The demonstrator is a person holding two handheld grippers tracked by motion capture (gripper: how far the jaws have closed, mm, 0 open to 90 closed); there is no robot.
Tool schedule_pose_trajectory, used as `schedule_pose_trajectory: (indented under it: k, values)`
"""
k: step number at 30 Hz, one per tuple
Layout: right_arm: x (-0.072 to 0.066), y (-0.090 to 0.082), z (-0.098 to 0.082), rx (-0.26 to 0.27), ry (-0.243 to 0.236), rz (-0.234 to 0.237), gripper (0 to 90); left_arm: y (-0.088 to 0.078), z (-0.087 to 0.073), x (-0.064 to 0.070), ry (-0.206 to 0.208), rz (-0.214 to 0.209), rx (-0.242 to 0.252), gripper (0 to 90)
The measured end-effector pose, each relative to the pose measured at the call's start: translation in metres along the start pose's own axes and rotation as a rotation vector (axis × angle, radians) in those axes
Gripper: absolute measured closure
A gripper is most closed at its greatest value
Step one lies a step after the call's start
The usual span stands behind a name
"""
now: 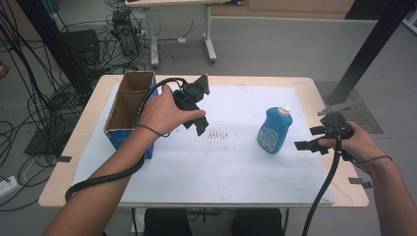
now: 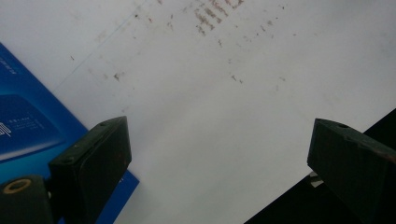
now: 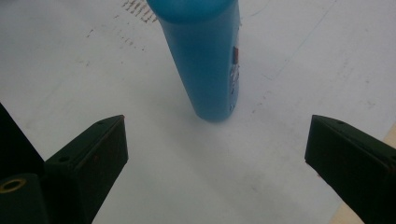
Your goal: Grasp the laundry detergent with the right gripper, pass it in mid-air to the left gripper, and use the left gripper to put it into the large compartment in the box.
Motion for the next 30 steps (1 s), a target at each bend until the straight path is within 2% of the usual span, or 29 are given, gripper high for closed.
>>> schedule_pose_trajectory:
  k: [22, 30]
  values:
    - [-0.006, 0.02, -0.027, 0.066, -0.02, -0.017, 5.3, 0.005, -0.001, -0.002, 0.003, -0.002, 0.002, 6.7]
    - [-0.005, 0.028, -0.034, 0.073, -0.011, -0.025, 5.0, 0.007, 0.001, -0.002, 0.008, -0.005, -0.001, 6.7]
Point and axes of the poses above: each handheld gripper's, and its own axes: y roughly forward along the jaws, z roughly out of its top, x roughly to its right, the point moved 4 cm from there along y, roughly forward along the jaws, and after that the axes turned 4 degrees about -y, right-handed, at the moved point
